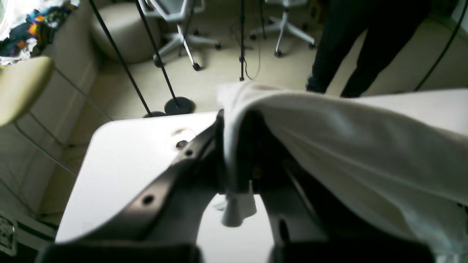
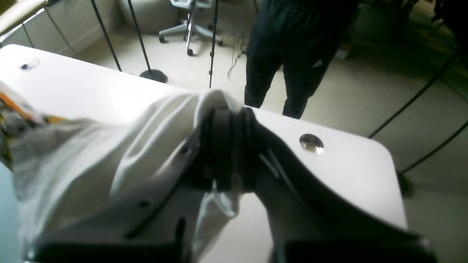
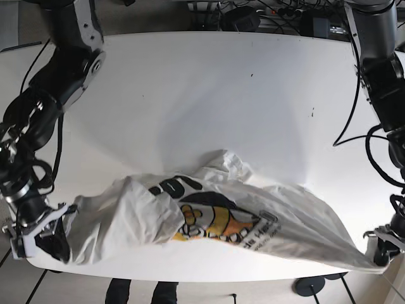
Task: Fold the T-shirt properly
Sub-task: 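Lift and stretch the shirt between both grippers, then lay it down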
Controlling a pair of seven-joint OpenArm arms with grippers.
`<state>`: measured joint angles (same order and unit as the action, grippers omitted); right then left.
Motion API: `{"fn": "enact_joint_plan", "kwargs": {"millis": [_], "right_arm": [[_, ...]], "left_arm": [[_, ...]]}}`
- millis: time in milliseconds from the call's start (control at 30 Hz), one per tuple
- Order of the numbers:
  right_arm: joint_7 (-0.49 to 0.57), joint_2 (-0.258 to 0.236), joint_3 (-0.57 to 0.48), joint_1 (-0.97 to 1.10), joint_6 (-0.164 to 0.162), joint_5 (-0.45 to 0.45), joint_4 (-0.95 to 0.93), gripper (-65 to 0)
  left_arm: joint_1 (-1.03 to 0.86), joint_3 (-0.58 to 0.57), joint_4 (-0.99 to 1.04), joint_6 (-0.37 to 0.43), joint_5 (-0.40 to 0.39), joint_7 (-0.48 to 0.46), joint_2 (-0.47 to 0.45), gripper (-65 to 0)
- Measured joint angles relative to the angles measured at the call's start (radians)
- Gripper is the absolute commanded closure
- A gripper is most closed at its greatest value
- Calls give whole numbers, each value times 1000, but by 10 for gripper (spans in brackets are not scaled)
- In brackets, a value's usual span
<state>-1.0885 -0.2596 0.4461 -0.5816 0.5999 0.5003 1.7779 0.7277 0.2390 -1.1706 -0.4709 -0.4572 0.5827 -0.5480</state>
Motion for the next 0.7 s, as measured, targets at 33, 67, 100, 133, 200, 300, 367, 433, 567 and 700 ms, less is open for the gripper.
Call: {"fn": "enact_joint_plan", "kwargs": {"millis": [33, 67, 100, 133, 200, 300, 367, 433, 567, 700], "right_arm": [[-6, -14, -28, -62, 0, -2, -58, -21], [-4, -21, -50, -123, 0, 1, -109, -21], [9, -23, -64, -210, 3, 6, -184, -21], [20, -24, -66, -272, 2, 5, -244, -21], [40, -43, -70, -378, 3, 6, -354, -21], [100, -90, -122, -527, -4, 5, -480, -21], [127, -104, -124, -535, 3, 25, -491, -21], [119, -110, -123, -509, 2, 16, -492, -21], [115, -132, -118, -310, 3, 21, -459, -21], [119, -118, 1, 33, 10, 28, -314, -21]], "left_arm": [[54, -18, 32, 4, 0, 0, -4, 0], [111, -45, 66, 10, 7, 1, -9, 0], [188, -82, 117, -3, 1, 0, -22, 0], [237, -96, 151, -5, -5, 0, -27, 0], [328, -111, 219, 0, 4, 0, -42, 0], [432, -111, 281, 3, -1, -8, -61, 0], [429, -111, 281, 0, -12, -15, -72, 0], [382, -108, 281, 0, -12, -15, -85, 0], [204, -40, 274, -3, -12, -6, -68, 0], [-124, 126, 144, -8, -11, 0, -56, 0]]}}
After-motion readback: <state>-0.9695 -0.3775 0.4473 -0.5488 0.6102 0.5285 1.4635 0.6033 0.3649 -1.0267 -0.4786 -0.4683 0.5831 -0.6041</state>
